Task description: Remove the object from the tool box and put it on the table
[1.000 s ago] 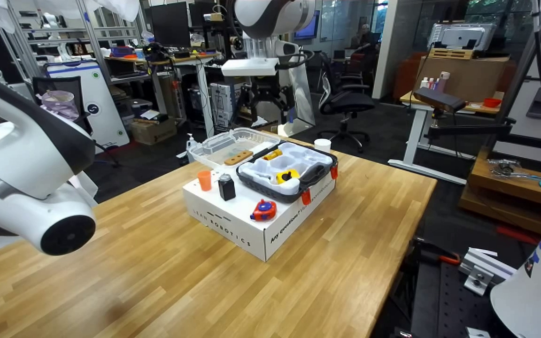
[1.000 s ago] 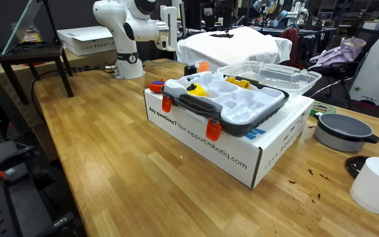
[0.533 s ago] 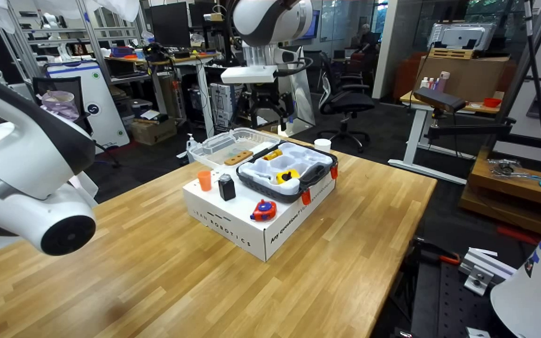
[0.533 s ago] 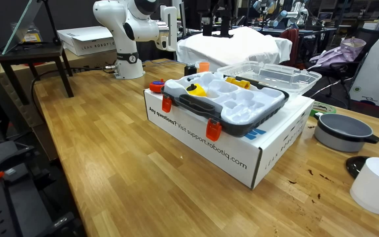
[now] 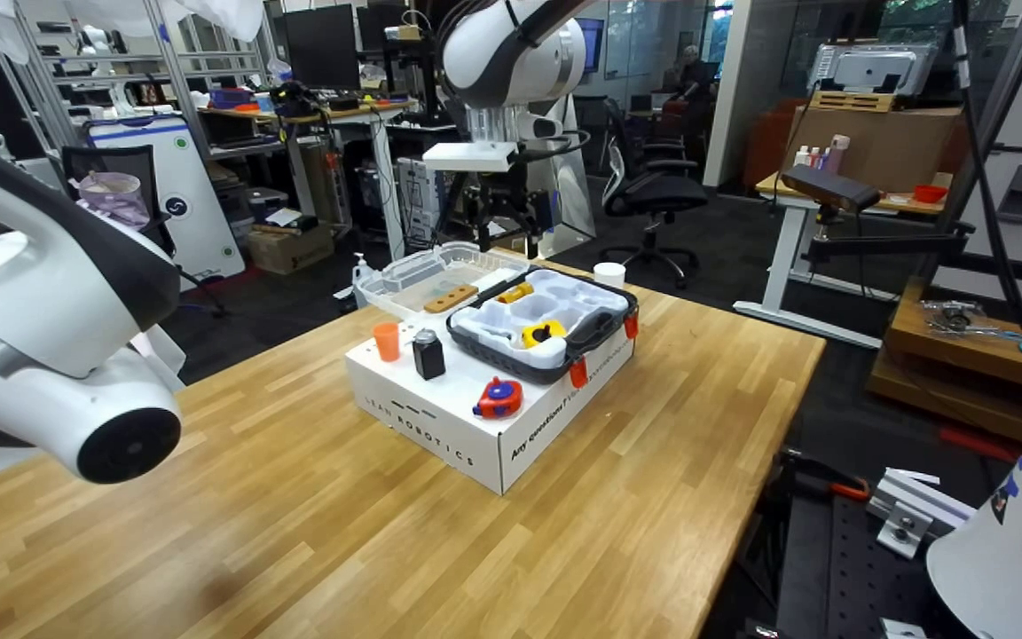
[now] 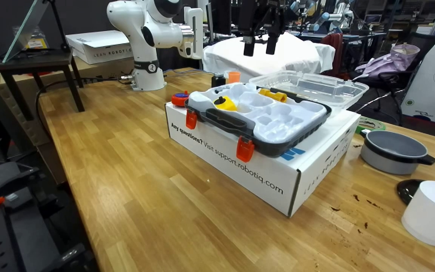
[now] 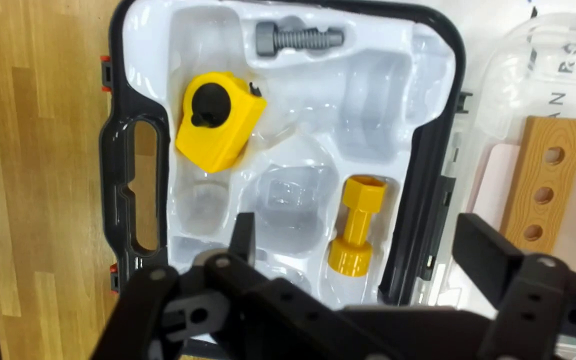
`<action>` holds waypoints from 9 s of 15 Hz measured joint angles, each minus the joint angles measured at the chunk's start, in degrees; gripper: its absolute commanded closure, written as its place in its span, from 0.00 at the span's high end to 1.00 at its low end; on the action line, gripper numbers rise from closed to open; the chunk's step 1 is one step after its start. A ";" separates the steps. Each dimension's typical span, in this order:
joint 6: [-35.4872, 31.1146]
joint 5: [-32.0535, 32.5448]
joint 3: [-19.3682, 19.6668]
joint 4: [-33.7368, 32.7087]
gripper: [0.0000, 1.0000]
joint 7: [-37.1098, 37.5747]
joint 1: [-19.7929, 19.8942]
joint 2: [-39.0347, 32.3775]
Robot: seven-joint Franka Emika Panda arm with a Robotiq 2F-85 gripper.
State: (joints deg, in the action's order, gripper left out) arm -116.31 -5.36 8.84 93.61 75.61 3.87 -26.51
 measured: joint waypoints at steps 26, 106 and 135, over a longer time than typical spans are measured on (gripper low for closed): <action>0.36 -3.44 1.17 -1.98 1.00 1.41 1.64 -5.91; 7.32 -8.01 1.01 -12.13 0.04 -0.27 3.57 -10.58; 6.17 -4.84 -8.82 23.90 0.04 -21.61 -8.35 19.45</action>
State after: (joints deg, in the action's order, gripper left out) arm -110.14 -10.19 0.02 117.51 54.00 -4.48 -7.06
